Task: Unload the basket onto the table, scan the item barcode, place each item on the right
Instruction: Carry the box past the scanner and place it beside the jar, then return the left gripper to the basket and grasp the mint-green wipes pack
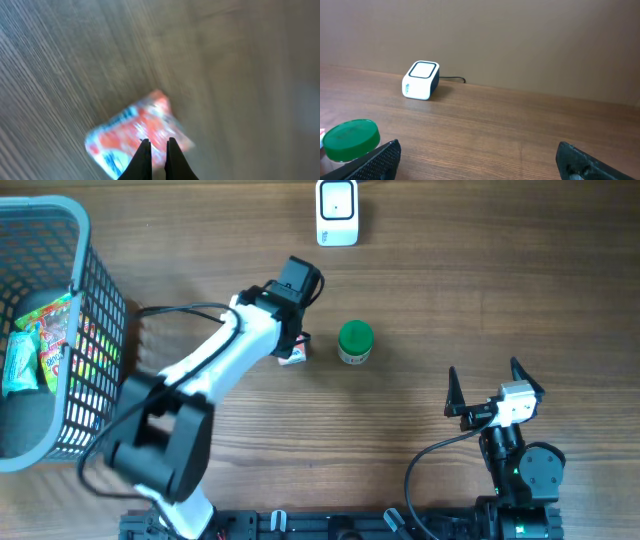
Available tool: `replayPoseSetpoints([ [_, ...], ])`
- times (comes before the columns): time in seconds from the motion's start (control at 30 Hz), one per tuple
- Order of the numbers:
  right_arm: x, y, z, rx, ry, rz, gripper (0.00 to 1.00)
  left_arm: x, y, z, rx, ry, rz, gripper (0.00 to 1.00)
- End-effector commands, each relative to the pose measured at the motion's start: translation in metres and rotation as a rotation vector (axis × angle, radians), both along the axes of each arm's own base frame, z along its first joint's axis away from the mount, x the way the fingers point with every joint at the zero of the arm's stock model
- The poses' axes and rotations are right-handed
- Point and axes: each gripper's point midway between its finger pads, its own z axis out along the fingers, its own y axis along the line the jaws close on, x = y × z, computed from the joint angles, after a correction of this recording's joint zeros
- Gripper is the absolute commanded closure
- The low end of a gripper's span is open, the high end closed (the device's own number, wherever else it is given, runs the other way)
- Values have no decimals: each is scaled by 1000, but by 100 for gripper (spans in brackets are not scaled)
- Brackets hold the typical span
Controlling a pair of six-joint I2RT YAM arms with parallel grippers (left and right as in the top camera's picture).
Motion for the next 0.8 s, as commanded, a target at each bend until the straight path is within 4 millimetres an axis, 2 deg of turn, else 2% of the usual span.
replayPoseSetpoints([
  [0.0,0,-2,1,-8,-6,-10,0,-8,2,-32,41,85,-23,96],
  [0.1,0,-2,1,-8,-6,-10,0,-12,1,-46,45,125,-25,96],
  [0.27,0,-2,1,-8,-6,-11,0,-17,-7,-49,0,150,-37,96],
  [0.33,0,-2,1,-8,-6,-11,0,-11,-12,-39,-27,127,-53,96],
  [0.4,0,-2,1,-8,-6,-11,0,0,-17,-17,-32,68,-120,81],
  [0.5,0,-2,1,-8,-6,-11,0,26,-21,43,-3,-93,-238,50],
  [0.53,0,-2,1,-8,-6,-10,0,34,-22,69,8,-158,-268,29],
  [0.6,0,-2,1,-8,-6,-11,0,42,-18,123,33,-292,-302,0],
  [0.7,0,-2,1,-8,-6,-11,0,42,2,199,100,-478,-282,0],
  [0.77,0,-2,1,-8,-6,-10,0,31,36,254,193,-617,-176,0],
])
